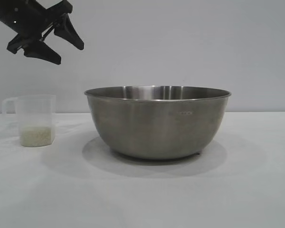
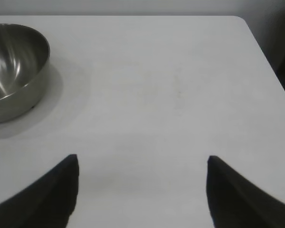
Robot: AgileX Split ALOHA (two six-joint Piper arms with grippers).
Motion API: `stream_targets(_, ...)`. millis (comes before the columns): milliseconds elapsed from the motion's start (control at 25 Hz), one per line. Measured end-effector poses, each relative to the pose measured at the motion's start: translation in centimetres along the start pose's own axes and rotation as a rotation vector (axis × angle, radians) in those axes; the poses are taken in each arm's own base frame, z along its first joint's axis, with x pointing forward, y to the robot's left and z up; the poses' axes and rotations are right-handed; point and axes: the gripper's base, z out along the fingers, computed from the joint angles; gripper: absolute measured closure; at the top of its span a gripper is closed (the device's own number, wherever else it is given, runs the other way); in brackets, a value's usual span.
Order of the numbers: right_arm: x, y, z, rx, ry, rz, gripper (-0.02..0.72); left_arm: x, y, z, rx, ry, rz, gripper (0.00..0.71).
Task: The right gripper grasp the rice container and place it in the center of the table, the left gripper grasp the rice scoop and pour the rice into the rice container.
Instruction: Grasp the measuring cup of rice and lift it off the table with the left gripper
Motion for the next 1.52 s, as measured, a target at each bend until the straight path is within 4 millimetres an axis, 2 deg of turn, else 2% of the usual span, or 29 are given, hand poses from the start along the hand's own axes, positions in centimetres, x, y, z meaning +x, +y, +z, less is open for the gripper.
stream_targets(160, 0.0, 0.0, 0.0, 0.0, 0.0, 0.0, 0.225, -1.3, -1.2, -2.4, -0.026, 0.03, 0.109, 0.242)
stream_targets(320, 0.0, 0.0, 0.0, 0.0, 0.0, 0.0, 0.225, -2.3, -2.5, -5.3, -0.057, 0.086, 0.134, 0.242)
stream_targets(800, 0.0, 0.0, 0.0, 0.0, 0.0, 0.0, 0.225, -0.8, -3.6, -11.7, -0.271, 0.469, -0.008, 0.242)
stream_targets(1000, 0.0, 0.0, 0.0, 0.0, 0.0, 0.0, 0.225, -0.7, -4.2, -14.1, -0.339, 0.539, -0.016, 0.242)
stream_targets(1240, 0.0, 0.0, 0.0, 0.0, 0.0, 0.0, 0.225, -0.6, -5.2, -16.0, -0.345, 0.586, -0.045, 0.242)
stream_targets(1360, 0.0, 0.0, 0.0, 0.0, 0.0, 0.0, 0.225, 0.5, -5.5, -16.7, -0.353, 0.582, -0.049, 0.242)
stream_targets(1520, 0.0, 0.0, 0.0, 0.0, 0.0, 0.0, 0.225, 4.7, -5.3, -16.9, -0.366, 0.593, -0.07, 0.242)
